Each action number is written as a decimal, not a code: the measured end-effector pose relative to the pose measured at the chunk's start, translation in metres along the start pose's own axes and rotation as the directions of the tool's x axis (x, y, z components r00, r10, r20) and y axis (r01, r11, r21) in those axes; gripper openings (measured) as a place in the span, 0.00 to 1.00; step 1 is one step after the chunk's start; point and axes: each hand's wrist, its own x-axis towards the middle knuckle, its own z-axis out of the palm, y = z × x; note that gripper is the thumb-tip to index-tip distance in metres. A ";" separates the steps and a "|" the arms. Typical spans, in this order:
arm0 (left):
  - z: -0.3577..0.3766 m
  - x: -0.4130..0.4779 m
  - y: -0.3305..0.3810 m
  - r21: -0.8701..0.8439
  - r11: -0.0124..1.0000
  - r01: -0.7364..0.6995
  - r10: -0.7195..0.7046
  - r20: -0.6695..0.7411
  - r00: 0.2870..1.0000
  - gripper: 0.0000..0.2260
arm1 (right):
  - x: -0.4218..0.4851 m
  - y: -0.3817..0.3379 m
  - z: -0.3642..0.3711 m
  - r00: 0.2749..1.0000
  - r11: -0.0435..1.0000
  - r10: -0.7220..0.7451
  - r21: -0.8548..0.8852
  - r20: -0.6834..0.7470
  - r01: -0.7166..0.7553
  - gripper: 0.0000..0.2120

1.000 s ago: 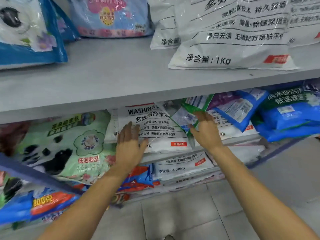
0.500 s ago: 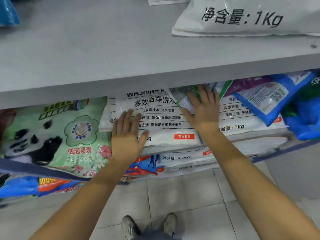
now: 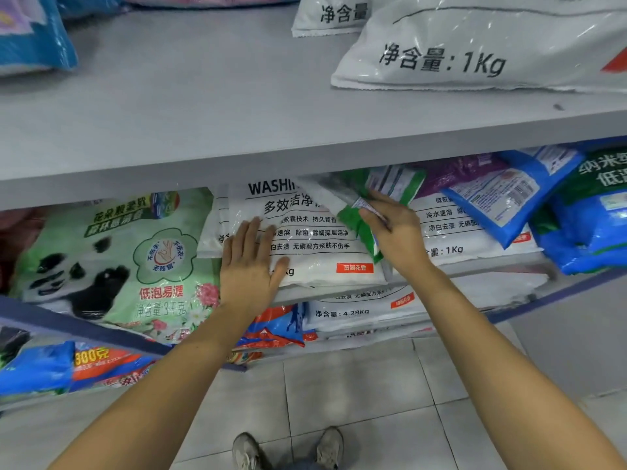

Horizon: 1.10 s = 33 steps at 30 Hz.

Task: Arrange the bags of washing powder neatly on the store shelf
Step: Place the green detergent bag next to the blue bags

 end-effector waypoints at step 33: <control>-0.189 -0.040 0.090 -0.881 -0.334 0.337 -0.099 0.388 0.916 0.20 | -0.087 -0.125 -0.100 0.851 0.140 0.153 0.841 0.503 -0.522 0.18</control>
